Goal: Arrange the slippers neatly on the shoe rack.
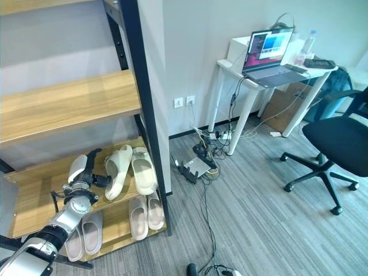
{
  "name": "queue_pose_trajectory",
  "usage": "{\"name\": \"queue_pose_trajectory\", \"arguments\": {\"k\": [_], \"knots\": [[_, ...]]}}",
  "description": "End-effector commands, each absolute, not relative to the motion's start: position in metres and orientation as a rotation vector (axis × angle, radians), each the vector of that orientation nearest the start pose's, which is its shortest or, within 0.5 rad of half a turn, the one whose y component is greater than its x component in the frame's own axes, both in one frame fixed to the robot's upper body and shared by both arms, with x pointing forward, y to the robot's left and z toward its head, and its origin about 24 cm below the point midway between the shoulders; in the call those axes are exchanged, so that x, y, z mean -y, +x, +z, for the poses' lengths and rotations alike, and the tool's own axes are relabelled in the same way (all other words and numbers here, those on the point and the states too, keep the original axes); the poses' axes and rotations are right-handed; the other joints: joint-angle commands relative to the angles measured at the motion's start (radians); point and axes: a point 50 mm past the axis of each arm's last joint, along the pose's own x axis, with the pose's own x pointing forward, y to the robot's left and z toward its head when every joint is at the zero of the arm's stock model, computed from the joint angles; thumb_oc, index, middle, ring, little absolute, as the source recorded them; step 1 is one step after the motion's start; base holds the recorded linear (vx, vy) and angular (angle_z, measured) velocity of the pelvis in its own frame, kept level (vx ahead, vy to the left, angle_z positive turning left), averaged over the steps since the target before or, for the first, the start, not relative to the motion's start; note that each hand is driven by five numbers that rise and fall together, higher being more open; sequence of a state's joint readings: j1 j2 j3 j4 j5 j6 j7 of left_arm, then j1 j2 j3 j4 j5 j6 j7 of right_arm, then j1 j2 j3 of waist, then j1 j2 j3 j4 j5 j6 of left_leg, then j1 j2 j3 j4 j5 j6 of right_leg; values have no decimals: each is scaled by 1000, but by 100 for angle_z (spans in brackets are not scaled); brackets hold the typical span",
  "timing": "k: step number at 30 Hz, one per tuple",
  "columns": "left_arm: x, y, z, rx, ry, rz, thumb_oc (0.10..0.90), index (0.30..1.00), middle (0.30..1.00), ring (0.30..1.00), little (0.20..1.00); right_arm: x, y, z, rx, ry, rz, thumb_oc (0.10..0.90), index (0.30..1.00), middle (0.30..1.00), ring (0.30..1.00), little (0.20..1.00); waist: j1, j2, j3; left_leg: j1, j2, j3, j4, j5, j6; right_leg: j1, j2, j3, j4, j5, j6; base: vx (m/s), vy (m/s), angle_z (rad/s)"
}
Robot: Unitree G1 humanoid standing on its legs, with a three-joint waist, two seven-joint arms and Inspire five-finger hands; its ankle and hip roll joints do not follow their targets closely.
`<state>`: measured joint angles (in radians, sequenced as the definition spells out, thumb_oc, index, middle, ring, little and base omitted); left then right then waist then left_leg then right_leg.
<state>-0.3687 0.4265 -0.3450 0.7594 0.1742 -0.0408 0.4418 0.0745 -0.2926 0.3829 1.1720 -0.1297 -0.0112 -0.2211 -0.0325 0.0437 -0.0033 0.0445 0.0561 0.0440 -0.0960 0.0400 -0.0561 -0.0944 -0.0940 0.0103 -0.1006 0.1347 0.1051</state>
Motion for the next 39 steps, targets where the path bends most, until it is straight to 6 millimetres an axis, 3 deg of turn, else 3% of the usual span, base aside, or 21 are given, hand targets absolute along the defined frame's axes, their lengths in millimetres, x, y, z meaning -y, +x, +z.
{"name": "queue_pose_trajectory", "arguments": {"k": [1, 9, 16, 26, 39], "knots": [[-221, 329, 42, -4, 719, 252, 800, 900, 900, 900, 900, 233, 95, -157, -1118, -678, 57, 800, 900, 900, 900, 900, 17, 32, -4, -12, -53, 49, 9, -86, 18, 111, -25, -50, 13, -166, 50, 0, 0, 0], [-210, 331, 33, -62, 525, 271, 800, 900, 900, 900, 900, 233, 100, -157, -1114, -703, 63, 800, 900, 900, 900, 900, 12, 32, -7, -17, -52, 46, 9, -83, 16, 105, -23, -51, 13, -164, 48, 0, 0, 0], [-201, 339, 36, -66, 465, 254, 800, 900, 900, 900, 900, 234, 103, -156, -1108, -714, 64, 800, 900, 900, 900, 900, 2, 30, -5, -21, -51, 50, 9, -83, 16, 98, -21, -48, 13, -160, 50, 0, 0, 0], [-197, 338, 38, -45, 525, 230, 800, 900, 900, 900, 900, 235, 100, -156, -1117, -701, 57, 800, 900, 900, 900, 900, 5, 30, -4, -12, -50, 52, 9, -86, 17, 107, -20, -50, 13, -165, 48, 0, 0, 0], [-224, 318, 15, -122, 776, 261, 800, 900, 900, 900, 900, 233, 103, -156, -1111, -687, 62, 800, 900, 900, 900, 900, 25, 24, -7, -12, -53, 39, 9, -88, 17, 112, -22, -61, 13, -167, 46, 0, 0, 0]]}}
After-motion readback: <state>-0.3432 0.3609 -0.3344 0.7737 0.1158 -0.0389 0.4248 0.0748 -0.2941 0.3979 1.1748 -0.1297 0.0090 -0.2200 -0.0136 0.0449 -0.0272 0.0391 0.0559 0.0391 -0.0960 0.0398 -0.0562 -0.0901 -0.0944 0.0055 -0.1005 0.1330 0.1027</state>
